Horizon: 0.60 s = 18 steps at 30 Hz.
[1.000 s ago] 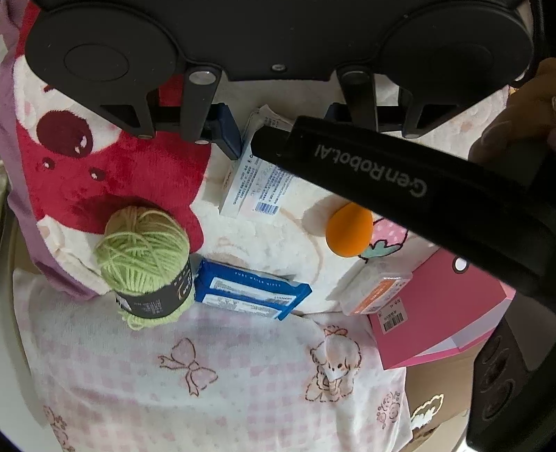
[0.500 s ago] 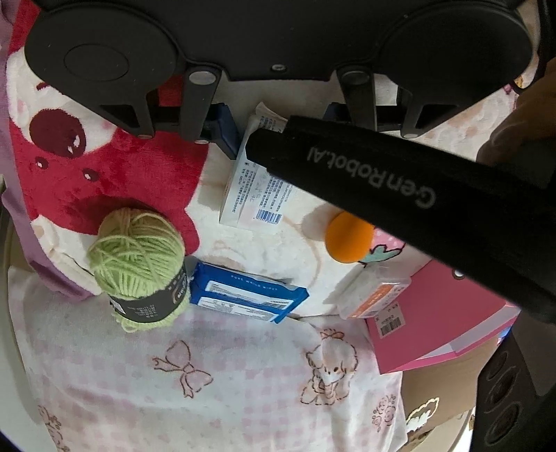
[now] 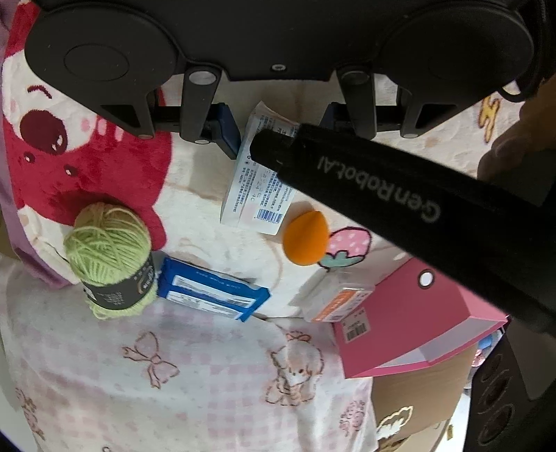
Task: Organize objects
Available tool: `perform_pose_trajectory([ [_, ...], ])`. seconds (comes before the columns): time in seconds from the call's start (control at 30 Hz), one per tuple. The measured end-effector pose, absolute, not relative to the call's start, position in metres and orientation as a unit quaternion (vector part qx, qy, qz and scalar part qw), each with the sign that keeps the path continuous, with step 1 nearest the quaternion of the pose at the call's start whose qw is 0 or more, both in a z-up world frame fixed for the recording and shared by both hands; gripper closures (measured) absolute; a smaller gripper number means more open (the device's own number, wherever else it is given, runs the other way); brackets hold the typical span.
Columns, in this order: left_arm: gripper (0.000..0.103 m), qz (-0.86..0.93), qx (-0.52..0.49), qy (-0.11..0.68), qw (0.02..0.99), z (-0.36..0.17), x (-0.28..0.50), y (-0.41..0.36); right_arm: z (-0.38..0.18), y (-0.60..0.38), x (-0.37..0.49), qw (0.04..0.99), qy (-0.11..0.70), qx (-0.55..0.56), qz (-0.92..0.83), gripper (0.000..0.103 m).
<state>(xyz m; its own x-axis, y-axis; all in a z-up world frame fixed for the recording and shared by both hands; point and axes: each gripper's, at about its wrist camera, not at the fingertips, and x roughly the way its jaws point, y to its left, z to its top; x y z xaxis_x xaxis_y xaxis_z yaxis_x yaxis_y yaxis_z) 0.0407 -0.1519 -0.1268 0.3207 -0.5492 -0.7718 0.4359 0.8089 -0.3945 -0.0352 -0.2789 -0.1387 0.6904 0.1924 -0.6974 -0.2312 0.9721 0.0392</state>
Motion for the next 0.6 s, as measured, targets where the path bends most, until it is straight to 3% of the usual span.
perform_pose_trajectory([
  [0.6,0.070,-0.308,-0.068,0.523,0.792,-0.100,0.022,-0.121,-0.112,-0.260,-0.062,0.919,0.370,-0.007,0.135,0.051],
])
